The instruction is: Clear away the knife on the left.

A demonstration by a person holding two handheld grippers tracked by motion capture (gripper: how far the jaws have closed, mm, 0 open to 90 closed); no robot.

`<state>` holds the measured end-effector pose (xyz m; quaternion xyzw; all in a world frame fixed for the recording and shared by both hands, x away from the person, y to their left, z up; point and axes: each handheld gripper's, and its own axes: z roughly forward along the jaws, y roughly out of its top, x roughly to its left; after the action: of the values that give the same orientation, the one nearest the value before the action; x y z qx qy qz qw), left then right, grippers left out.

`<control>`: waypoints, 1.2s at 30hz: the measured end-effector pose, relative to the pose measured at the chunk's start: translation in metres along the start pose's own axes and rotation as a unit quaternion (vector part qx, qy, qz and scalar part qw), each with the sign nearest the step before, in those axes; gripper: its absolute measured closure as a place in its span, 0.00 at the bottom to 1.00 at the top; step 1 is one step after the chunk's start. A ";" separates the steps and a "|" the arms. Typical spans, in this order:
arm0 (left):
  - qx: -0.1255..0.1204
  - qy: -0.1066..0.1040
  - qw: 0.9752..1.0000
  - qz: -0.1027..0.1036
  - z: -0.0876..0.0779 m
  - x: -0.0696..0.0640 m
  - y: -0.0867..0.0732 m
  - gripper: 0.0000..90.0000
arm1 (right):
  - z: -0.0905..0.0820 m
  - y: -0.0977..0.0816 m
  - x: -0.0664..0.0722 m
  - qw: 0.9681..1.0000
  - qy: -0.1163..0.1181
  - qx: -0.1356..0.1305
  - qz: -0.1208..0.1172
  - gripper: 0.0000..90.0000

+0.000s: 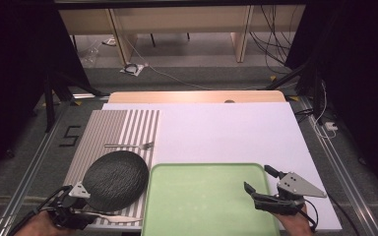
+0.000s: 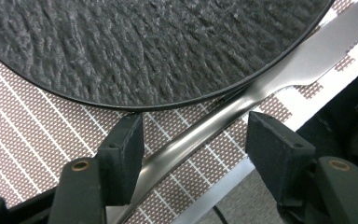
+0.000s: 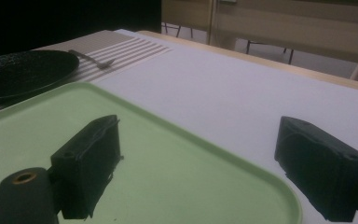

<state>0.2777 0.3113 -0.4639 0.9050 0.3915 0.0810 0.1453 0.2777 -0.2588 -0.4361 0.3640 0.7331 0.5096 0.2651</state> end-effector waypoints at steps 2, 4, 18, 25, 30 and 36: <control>0.005 0.001 1.000 0.008 0.001 -0.001 0.001 0.41 | 0.000 0.000 0.000 1.000 0.001 -0.001 0.000 0.17; 0.010 0.000 1.000 0.014 0.002 -0.002 0.001 0.44 | 0.000 0.000 0.000 1.000 0.001 0.000 0.000 0.17; 0.044 -0.003 0.998 0.053 0.002 -0.006 0.010 0.56 | 0.000 0.000 0.000 1.000 0.002 0.002 -0.003 0.17; 0.059 -0.003 0.996 0.073 0.002 -0.011 0.014 0.64 | 0.000 -0.001 0.000 1.000 0.002 0.004 -0.005 0.17; 0.067 -0.008 0.993 0.097 0.003 -0.014 0.017 0.71 | 0.000 -0.001 0.000 1.000 0.002 0.004 -0.005 0.17; 0.087 -0.009 0.989 0.122 0.003 -0.018 0.020 0.77 | 0.001 -0.001 0.000 1.000 0.002 0.004 -0.005 0.17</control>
<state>0.2801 0.2839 -0.4608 0.9558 0.2825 0.0558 0.0589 0.2783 -0.2579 -0.4373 0.3602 0.7374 0.5062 0.2652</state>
